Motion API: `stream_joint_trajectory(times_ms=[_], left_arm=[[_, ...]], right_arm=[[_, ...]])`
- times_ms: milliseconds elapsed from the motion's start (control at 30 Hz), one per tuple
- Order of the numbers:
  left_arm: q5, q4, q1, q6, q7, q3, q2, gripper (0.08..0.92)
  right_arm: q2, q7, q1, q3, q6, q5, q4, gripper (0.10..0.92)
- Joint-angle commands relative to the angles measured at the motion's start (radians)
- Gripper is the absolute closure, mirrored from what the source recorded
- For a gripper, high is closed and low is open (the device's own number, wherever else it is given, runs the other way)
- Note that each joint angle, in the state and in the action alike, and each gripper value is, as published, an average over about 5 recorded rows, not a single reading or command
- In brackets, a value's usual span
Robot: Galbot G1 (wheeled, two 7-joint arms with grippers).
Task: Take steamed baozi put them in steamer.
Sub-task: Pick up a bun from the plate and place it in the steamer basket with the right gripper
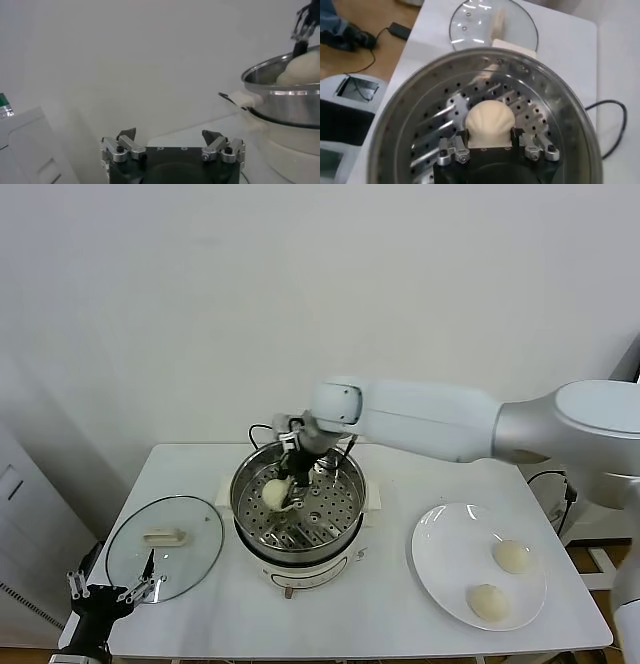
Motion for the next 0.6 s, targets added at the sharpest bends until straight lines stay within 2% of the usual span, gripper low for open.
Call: stream_joint_trajectory(times_ms=[33, 167, 367, 500, 600], left_arm=[[-0.005, 0.009, 0.001, -0.006, 0.0, -0.005, -0.002, 0.177], [-0.004, 0.009, -0.003, -0.003, 0.0, -0.004, -0.001, 0.177], [-0.001, 0.006, -0.008, 0.0, 0.0, 0.002, -0.006, 0.177], [-0.004, 0.007, -0.007, -0.002, 0.0, 0.0, -0.006, 0.177], [-0.01, 0.006, -0.005, -0.004, 0.0, -0.003, -0.004, 0.177]], right_arm=[[0.091, 0.07, -0.059, 0.011, -0.037, 0.005, -0.057, 0.479], [0.096, 0.087, -0.058, 0.013, -0.037, 0.0, -0.056, 0.447], [0.066, 0.074, -0.021, 0.017, -0.039, 0.005, -0.042, 0.309], [0.009, 0.006, 0.038, 0.025, -0.031, -0.021, -0.029, 0.22], [-0.065, -0.102, 0.108, 0.042, -0.004, -0.041, -0.023, 0.205]])
